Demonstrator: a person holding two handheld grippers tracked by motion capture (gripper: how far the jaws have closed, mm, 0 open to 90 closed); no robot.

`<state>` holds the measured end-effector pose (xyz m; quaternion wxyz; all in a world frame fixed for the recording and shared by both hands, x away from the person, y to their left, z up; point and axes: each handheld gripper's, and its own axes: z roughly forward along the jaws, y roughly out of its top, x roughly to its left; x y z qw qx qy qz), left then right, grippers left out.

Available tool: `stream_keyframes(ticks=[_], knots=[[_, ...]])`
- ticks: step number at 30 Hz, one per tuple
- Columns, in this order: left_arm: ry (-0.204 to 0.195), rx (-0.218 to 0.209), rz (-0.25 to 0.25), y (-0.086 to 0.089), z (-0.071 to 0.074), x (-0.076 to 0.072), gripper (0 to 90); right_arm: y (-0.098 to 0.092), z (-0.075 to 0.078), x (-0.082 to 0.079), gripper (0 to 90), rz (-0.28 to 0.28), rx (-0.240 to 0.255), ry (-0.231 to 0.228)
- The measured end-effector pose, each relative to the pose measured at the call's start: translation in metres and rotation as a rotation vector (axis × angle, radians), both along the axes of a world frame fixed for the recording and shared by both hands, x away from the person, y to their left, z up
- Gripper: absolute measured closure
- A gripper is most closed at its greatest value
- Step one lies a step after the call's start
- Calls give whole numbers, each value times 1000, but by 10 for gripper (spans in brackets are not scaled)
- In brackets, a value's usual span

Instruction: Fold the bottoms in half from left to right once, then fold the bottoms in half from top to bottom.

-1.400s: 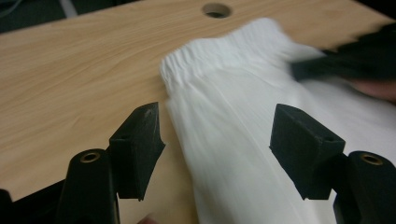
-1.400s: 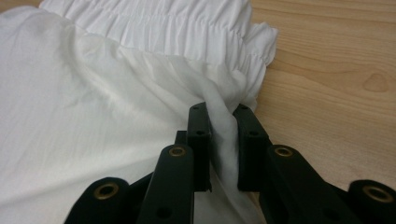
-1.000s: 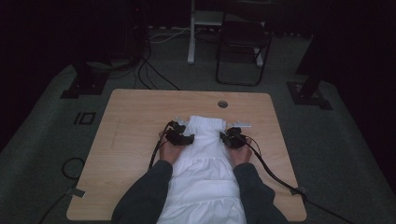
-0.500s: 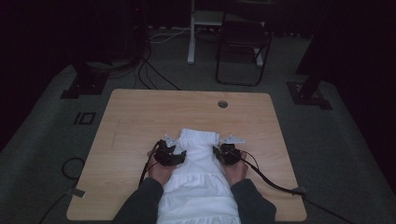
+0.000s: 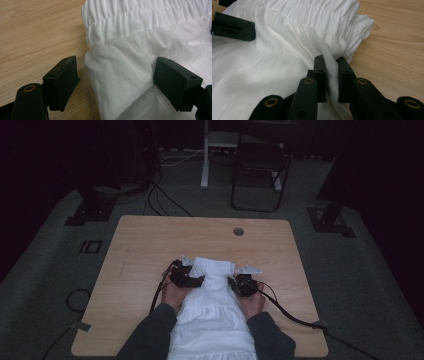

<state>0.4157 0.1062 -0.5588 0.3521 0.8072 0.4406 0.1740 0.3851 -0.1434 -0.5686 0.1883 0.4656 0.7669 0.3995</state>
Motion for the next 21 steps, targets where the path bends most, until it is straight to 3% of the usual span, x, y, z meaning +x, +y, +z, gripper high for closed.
stream_keyframes(ticks=[6,11,14,16,21], knots=[[-34,33,-4,-4,-3,-4,189,0,0,0,804,0,0,0],[-41,32,5,-5,-3,-6,201,-1,0,1,791,-1,9,6],[-37,30,-19,-6,-1,-8,316,-5,0,4,709,25,52,29],[-35,32,-22,-7,0,-9,382,-10,1,9,606,38,86,53],[-35,24,-14,-8,1,-10,490,-14,5,19,403,22,97,66]])
